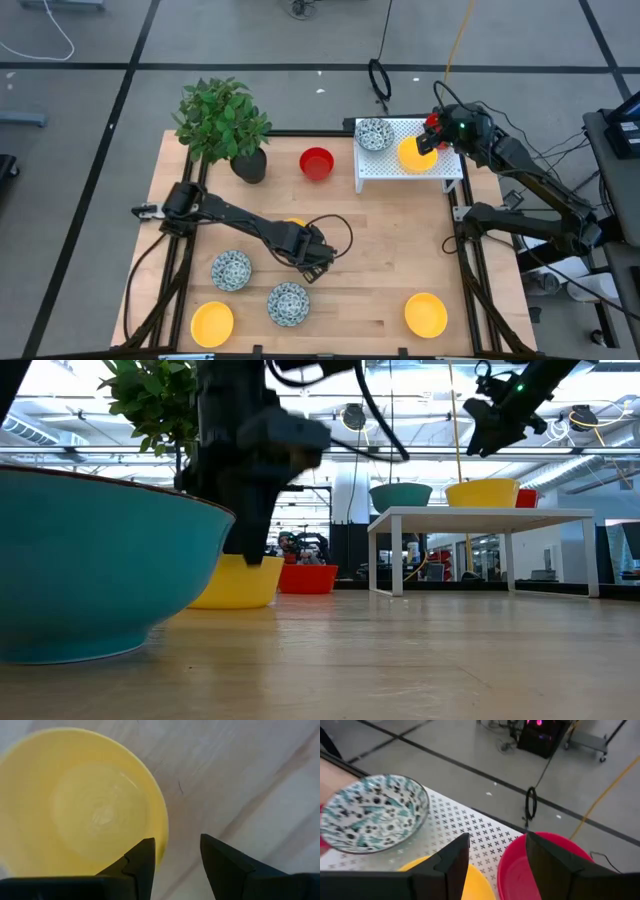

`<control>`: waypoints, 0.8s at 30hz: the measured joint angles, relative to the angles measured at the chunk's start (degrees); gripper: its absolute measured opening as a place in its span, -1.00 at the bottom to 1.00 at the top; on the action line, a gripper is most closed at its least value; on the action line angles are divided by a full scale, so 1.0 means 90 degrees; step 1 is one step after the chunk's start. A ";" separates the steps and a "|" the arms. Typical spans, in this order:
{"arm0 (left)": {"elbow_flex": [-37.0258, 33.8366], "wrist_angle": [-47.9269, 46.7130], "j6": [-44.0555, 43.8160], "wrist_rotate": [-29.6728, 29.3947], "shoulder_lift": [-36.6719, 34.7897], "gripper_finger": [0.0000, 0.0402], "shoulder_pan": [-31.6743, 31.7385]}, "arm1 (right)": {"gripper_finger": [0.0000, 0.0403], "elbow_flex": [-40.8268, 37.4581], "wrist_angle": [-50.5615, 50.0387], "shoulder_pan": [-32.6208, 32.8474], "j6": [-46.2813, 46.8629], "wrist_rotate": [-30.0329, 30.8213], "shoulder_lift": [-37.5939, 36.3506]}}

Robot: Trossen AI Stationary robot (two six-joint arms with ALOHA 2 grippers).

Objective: Pick & Place Mini bowls
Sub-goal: Stack the yellow bowl on the yellow bowl on the shelf

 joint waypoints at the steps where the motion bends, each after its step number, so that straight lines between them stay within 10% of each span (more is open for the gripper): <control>1: -0.0002 0.0025 0.0020 0.0024 0.0092 -0.20 0.0000 | -0.08 0.0000 0.0003 0.0041 0.0000 -0.0015 -0.0077; 7: -0.0004 0.0206 -0.0212 0.0161 0.0395 -0.29 0.0017 | -0.09 0.0000 0.0056 0.0232 0.0024 -0.0497 -0.0504; 14: -0.0002 0.0824 0.0318 0.0118 0.0382 -0.93 0.0058 | -0.28 0.0000 0.0045 0.0503 0.0049 -0.0500 -0.0631; 24: 0.0018 0.2900 0.1608 0.0267 0.0371 -0.97 0.0511 | -0.61 -0.0002 0.0048 0.1037 0.0385 -0.1123 -0.0341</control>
